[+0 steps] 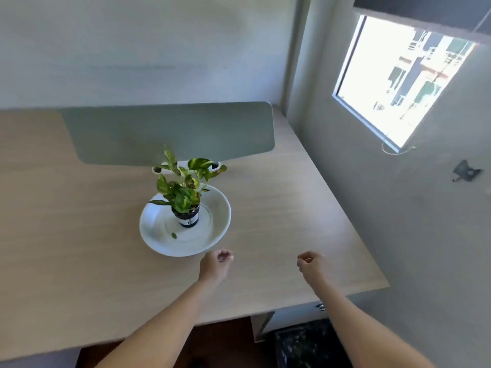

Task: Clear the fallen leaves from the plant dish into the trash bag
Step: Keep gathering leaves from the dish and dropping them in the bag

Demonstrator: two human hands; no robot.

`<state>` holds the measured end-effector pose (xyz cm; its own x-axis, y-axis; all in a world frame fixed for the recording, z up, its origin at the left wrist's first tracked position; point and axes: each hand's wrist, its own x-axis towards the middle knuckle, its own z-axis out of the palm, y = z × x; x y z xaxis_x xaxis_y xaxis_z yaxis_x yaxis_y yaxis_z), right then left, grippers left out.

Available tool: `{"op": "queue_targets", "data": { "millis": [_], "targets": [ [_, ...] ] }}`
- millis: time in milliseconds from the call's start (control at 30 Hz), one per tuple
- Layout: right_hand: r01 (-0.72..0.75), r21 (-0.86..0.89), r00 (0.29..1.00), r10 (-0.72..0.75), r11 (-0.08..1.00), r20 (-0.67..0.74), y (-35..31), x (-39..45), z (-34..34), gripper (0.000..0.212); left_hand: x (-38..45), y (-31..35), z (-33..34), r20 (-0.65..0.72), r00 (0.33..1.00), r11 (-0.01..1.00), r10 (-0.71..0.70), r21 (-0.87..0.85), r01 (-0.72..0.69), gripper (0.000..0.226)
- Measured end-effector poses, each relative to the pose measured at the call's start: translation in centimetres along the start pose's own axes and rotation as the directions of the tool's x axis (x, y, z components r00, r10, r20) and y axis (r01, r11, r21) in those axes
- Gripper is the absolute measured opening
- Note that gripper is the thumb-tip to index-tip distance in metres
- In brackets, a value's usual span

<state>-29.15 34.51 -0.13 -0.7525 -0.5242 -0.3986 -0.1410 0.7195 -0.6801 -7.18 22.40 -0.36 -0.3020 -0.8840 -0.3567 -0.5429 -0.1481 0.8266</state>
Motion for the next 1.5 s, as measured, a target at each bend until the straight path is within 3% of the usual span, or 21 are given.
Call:
{"op": "queue_targets", "data": {
  "millis": [167, 267, 433, 600, 833, 1033, 1133, 1267, 1500],
  "targets": [
    [0.086, -0.02, 0.993, -0.084, 0.996, 0.083, -4.8, 1.1, 8.4, 0.02, 3.3, -3.0, -8.7, -0.162, 0.987, 0.998, -0.02, 0.054, 0.029, 0.01],
    [0.092, -0.001, 0.986, -0.091, 0.996, 0.142, -7.9, 0.2, 12.2, 0.003, 5.9, -4.7, -11.9, -0.189, 0.982, 0.991, 0.001, 0.131, 0.024, 0.017],
    [0.013, 0.07, 0.981, -0.026, 0.997, 0.19, -10.9, 0.3, 17.5, 0.029, 10.7, -6.4, -14.1, -0.09, 0.993, 0.94, 0.077, 0.339, -0.042, 0.029],
    [-0.104, 0.151, 0.979, 0.074, 0.983, 0.19, -12.5, 0.3, 19.6, 0.023, 14.4, -7.1, -14.1, 0.08, 0.996, 0.883, 0.036, 0.465, -0.069, 0.049],
    [-0.25, 0.274, 0.962, 0.206, 0.929, 0.178, -12.5, 1.1, 20.8, 0.011, 15.9, -8.3, -13.8, 0.084, 0.985, 0.851, 0.152, 0.495, -0.174, 0.017],
    [-0.267, 0.309, 0.959, 0.221, 0.913, 0.176, -12.6, 1.1, 20.9, 0.003, 16.1, -9.5, -13.8, 0.125, 0.967, 0.81, 0.221, 0.53, -0.253, 0.016],
    [-0.279, 0.322, 0.955, 0.225, 0.905, 0.193, -12.3, 1.3, 21.1, 0.012, 16.0, -9.1, -13.9, 0.138, 0.952, 0.781, 0.275, 0.545, -0.304, 0.01],
    [-0.276, 0.326, 0.955, 0.22, 0.904, 0.197, -12.4, 1.4, 21.1, 0.012, 16.4, -8.3, -13.7, 0.092, 0.965, 0.794, 0.246, 0.552, -0.255, 0.034],
    [-0.276, 0.326, 0.956, 0.223, 0.904, 0.191, -12.3, 1.5, 21.2, 0.009, 16.7, -8.9, -12.4, 0.087, 0.973, 0.793, 0.214, 0.566, -0.225, 0.013]
  ]
}}
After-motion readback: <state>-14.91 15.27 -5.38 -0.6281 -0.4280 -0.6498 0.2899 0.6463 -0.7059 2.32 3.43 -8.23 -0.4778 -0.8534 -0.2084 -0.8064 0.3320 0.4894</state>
